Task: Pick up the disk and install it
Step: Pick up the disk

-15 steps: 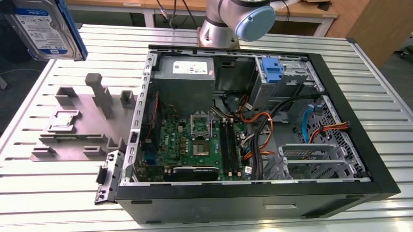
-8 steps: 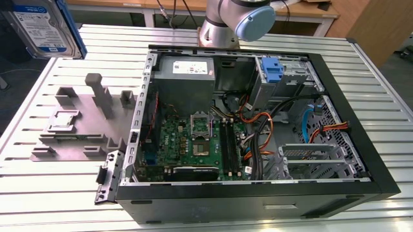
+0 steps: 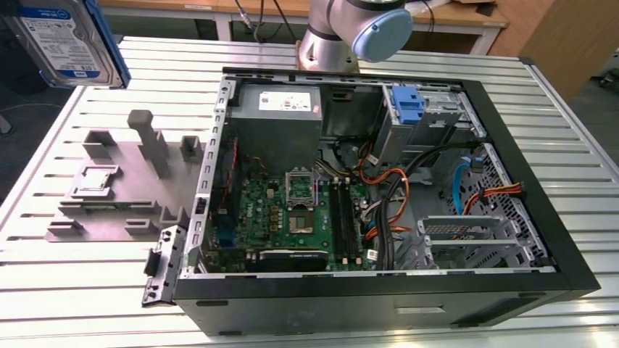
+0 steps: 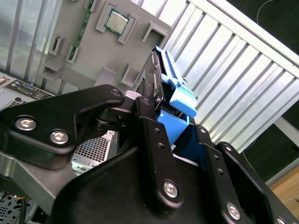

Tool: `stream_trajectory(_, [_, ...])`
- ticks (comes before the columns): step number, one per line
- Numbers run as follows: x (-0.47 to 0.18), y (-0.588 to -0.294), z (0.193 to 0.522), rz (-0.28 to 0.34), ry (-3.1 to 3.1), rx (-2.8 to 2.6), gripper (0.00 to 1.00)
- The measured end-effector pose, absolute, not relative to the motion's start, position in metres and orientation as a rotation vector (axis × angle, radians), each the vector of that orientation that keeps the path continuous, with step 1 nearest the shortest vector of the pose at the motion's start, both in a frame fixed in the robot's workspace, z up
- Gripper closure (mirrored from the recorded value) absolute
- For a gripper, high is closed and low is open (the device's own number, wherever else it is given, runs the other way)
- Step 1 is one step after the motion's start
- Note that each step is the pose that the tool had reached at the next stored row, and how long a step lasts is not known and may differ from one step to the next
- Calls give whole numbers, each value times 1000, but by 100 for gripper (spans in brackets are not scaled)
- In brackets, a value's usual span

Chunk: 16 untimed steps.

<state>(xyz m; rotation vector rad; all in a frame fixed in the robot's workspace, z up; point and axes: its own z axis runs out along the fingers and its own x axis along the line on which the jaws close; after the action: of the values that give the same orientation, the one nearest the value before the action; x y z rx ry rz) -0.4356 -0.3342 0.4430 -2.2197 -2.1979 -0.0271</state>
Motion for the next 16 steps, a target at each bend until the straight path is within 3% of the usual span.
stream_trajectory(16, [-428, -334, 443, -27, -2198, -2220, 63])
